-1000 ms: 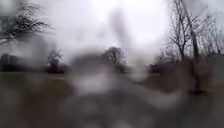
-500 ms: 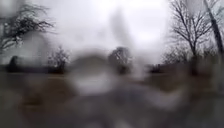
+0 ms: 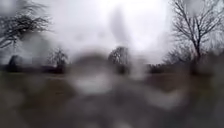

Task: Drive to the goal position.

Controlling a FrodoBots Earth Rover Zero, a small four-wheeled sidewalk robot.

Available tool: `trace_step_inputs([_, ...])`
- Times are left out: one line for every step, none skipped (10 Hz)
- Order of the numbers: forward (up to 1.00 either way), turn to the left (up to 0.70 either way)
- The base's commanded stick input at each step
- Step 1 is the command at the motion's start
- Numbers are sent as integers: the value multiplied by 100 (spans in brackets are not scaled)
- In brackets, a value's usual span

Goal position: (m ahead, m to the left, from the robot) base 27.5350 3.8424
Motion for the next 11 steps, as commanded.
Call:
trace_step_inputs([85,0])
trace_step_inputs([85,0])
trace_step_inputs([85,0])
trace_step_inputs([85,0])
trace_step_inputs([85,0])
trace_step_inputs([85,0])
trace_step_inputs([85,0])
trace_step_inputs([85,0])
trace_step_inputs([85,0])
trace_step_inputs([85,0])
trace_step_inputs([85,0])
